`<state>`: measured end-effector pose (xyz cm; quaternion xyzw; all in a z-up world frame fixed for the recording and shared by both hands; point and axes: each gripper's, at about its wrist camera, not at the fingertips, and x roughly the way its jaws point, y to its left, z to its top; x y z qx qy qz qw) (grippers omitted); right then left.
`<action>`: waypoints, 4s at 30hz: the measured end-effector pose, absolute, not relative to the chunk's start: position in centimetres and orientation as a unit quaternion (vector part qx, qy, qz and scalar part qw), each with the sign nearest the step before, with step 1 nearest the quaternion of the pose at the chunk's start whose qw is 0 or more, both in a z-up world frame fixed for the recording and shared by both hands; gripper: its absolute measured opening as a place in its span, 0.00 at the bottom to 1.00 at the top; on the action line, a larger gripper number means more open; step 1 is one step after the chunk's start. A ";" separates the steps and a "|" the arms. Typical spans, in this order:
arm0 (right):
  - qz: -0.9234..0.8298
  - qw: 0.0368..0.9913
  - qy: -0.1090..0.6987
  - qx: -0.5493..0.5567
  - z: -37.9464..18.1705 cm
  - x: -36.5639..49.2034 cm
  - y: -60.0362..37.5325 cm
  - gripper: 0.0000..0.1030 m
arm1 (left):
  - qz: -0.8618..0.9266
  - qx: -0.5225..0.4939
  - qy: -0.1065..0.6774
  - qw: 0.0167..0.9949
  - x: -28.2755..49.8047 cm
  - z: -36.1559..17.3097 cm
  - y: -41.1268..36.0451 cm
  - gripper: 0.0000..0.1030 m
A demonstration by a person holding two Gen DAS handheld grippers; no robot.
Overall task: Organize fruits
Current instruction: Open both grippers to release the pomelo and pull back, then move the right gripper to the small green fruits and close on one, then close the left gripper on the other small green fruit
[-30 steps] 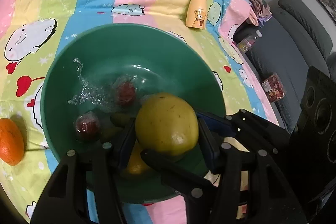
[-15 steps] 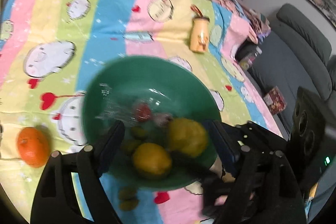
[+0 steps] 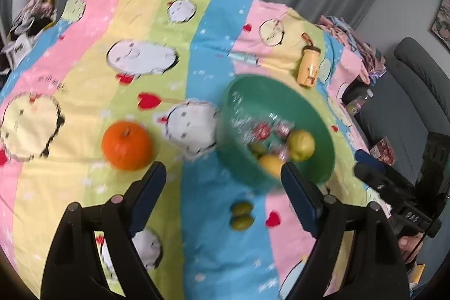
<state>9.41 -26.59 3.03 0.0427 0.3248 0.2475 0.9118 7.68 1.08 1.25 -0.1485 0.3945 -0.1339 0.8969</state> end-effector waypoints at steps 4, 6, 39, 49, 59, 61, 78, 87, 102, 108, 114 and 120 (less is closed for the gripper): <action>0.261 0.904 0.336 0.041 2.0 7.6 -26.4 0.66 | -0.126 -0.149 0.405 0.893 6.0 -0.4 1.8 0.81; 0.274 0.895 0.350 0.034 1.1 7.0 -25.6 0.66 | -0.121 -0.141 0.410 0.893 5.5 -1.3 1.8 0.81; 0.269 0.858 0.422 -0.117 -6.6 8.9 -12.9 0.49 | -0.126 -0.167 0.415 0.886 1.7 -5.2 4.6 0.81; 0.271 0.859 0.420 -0.113 -6.4 9.0 -13.2 0.34 | -0.126 -0.166 0.421 0.883 1.8 -5.4 4.4 0.81; 0.285 0.851 0.432 -0.092 -6.1 8.6 -14.6 0.34 | -0.125 -0.163 0.424 0.882 1.7 -5.5 4.1 0.81; 0.285 0.850 0.434 -0.089 -6.0 8.4 -15.1 0.34 | -0.125 -0.161 0.426 0.882 1.8 -5.6 4.0 0.81; 0.283 0.856 0.420 -0.101 -4.6 6.7 -19.2 0.34 | -0.196 -0.062 0.421 0.884 7.0 -5.0 -4.3 0.80; 0.284 0.857 0.423 -0.076 -4.9 7.2 -20.6 0.34 | -0.197 -0.042 0.434 0.878 8.9 -6.8 -5.9 0.69; 0.291 0.856 0.422 -0.068 -4.9 7.2 -20.8 0.34 | -0.179 -0.020 0.430 0.885 9.0 -6.9 -6.4 0.26; 0.291 0.855 0.423 -0.067 -4.9 7.2 -20.8 0.34 | -0.174 -0.018 0.430 0.886 9.0 -6.9 -6.4 0.21; 0.290 0.856 0.422 -0.064 -4.9 7.2 -20.9 0.34 | -0.175 -0.034 0.428 0.886 8.8 -6.8 -5.8 0.21; 0.293 0.855 0.422 -0.063 -4.9 7.1 -20.9 0.34 | -0.175 -0.047 0.429 0.885 8.2 -6.7 -5.4 0.21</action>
